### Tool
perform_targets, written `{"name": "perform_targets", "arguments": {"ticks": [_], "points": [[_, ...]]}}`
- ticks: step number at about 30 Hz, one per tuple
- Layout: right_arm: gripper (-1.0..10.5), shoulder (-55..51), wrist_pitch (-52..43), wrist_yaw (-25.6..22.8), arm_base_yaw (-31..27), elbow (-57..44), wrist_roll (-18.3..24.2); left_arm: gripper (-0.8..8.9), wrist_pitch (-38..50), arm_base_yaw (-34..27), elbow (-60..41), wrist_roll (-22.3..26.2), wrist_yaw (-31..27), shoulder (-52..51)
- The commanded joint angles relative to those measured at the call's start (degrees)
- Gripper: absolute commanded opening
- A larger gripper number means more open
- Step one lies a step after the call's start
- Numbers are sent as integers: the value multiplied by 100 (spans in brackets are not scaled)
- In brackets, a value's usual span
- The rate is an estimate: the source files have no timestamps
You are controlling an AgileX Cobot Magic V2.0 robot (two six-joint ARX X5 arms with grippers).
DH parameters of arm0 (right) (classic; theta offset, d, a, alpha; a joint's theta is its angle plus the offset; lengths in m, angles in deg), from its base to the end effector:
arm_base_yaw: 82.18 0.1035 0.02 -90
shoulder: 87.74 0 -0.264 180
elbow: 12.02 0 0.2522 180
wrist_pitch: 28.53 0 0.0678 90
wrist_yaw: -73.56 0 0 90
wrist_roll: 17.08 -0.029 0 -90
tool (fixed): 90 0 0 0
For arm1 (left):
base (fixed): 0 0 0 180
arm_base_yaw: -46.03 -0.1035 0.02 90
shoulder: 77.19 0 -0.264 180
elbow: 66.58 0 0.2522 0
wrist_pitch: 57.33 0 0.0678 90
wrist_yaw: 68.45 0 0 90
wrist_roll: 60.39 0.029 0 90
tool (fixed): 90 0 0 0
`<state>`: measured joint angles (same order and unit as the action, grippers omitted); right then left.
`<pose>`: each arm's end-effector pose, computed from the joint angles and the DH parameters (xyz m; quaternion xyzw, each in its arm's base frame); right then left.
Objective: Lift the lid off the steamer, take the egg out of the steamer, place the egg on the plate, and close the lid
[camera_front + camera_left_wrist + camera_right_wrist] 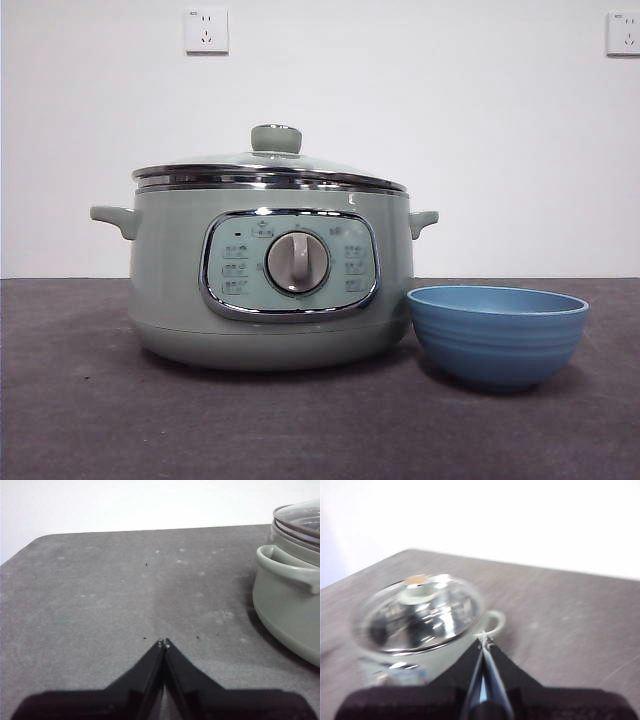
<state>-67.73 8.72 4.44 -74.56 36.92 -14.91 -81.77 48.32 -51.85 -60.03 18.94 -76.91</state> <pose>0.0844 0.0217 0.3021 -0.0099 0.0674 0.2468 0.9667 0.0955 -0.0025 0.1509 0.0069 0.0870 0.0025 0.9962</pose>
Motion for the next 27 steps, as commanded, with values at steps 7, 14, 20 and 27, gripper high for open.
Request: {"name": "perform_targets", "arguments": {"ticks": [7, 14, 20, 27], "points": [[2, -1342, -1805, -476, -271, -2634, -81, -4, 35, -17, -79, -39, -13, -13], [2, -1947, -1711, -470, -269, -3491, -518, -4, 35, -17, -79, -39, -13, -13], [2, -1993, -1423, -468, -269, -3491, -542, -4, 35, -17, -79, -39, -13, -13], [2, -1991, -1436, -476, -269, -3488, -643, -4, 35, -17, -79, -39, -13, -13]]}}
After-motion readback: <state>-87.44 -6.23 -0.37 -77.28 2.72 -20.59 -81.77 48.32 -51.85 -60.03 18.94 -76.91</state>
